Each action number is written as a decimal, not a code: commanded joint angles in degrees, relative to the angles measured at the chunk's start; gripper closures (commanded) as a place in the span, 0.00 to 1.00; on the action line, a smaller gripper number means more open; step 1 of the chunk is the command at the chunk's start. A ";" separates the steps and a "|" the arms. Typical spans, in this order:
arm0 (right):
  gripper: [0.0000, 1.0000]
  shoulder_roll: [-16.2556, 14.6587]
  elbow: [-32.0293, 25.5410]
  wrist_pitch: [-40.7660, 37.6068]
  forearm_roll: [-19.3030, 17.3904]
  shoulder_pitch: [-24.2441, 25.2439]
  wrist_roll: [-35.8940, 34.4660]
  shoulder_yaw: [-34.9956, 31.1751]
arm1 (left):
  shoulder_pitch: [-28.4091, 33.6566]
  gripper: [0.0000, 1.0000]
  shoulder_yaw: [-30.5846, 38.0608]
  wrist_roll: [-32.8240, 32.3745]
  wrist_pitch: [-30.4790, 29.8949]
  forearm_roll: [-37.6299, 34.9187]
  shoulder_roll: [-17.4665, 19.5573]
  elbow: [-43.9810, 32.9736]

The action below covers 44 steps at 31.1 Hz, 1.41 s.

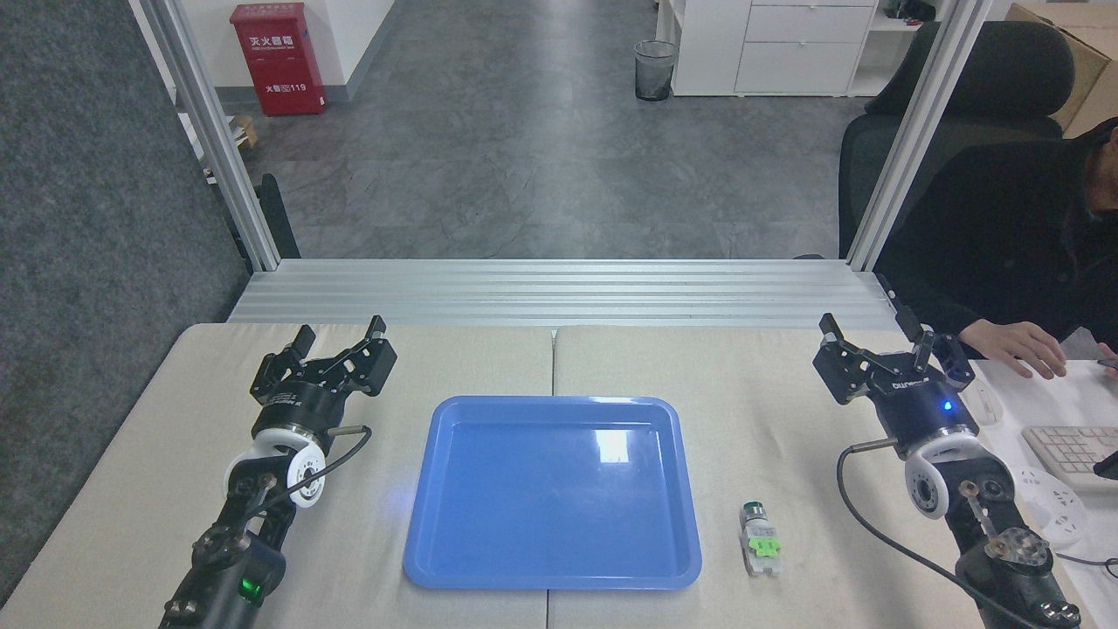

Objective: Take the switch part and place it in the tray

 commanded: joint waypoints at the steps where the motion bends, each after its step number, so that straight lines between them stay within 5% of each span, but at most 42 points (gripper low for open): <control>1: 0.01 -0.01 -0.03 -0.07 -0.05 1.01 0.04 1.31 | -0.03 0.00 0.02 0.04 -0.01 0.00 0.00 0.00; 38: 0.02 0.42 -0.82 6.96 0.48 2.41 0.92 5.53 | 0.06 0.00 -0.07 0.04 -0.01 0.00 0.00 0.00; 44: 0.02 0.60 -9.85 7.92 0.39 8.82 4.95 5.54 | 0.06 0.00 0.02 0.04 -0.01 0.00 0.00 0.00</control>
